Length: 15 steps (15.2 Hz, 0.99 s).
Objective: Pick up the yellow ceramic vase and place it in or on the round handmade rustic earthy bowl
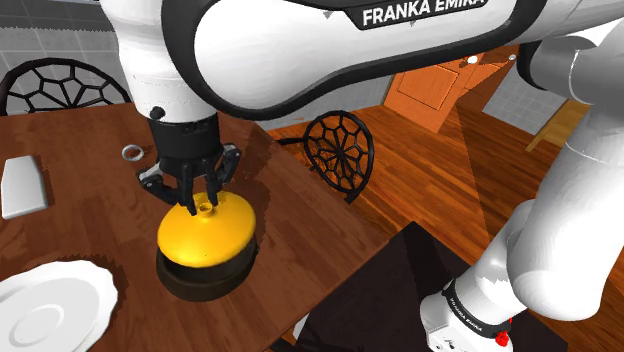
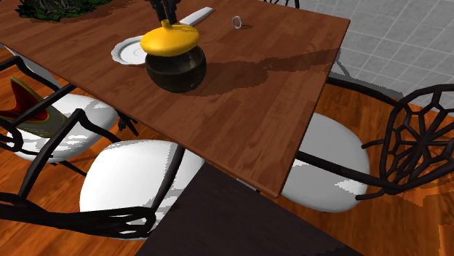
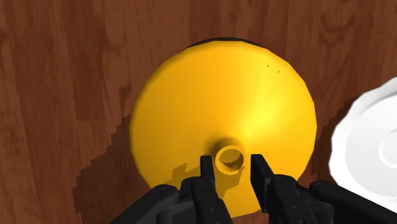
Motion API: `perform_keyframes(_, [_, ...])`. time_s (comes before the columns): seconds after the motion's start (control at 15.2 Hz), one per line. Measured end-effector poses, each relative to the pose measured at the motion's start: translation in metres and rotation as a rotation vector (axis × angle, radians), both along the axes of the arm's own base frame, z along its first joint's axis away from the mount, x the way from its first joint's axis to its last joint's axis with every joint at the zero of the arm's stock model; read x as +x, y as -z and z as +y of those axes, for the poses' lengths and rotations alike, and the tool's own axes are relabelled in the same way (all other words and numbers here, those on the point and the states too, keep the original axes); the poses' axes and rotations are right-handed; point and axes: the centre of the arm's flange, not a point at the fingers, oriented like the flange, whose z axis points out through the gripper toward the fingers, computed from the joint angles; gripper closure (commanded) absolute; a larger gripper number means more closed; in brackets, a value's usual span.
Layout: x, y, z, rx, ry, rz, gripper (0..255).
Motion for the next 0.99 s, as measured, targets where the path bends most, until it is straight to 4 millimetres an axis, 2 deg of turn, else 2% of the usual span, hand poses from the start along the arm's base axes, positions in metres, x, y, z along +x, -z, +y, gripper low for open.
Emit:
perform_keyframes(0.26, [0.001,0.018,0.001,0.000,0.000,0.000,255])
perform_keyframes(0.59, [0.000,0.020,0.000,0.000,0.000,0.000,255])
perform_keyframes(0.66, [0.000,0.020,0.000,0.000,0.000,0.000,0])
perform_keyframes(0.99, [0.000,0.020,0.000,0.001,0.000,0.000,0])
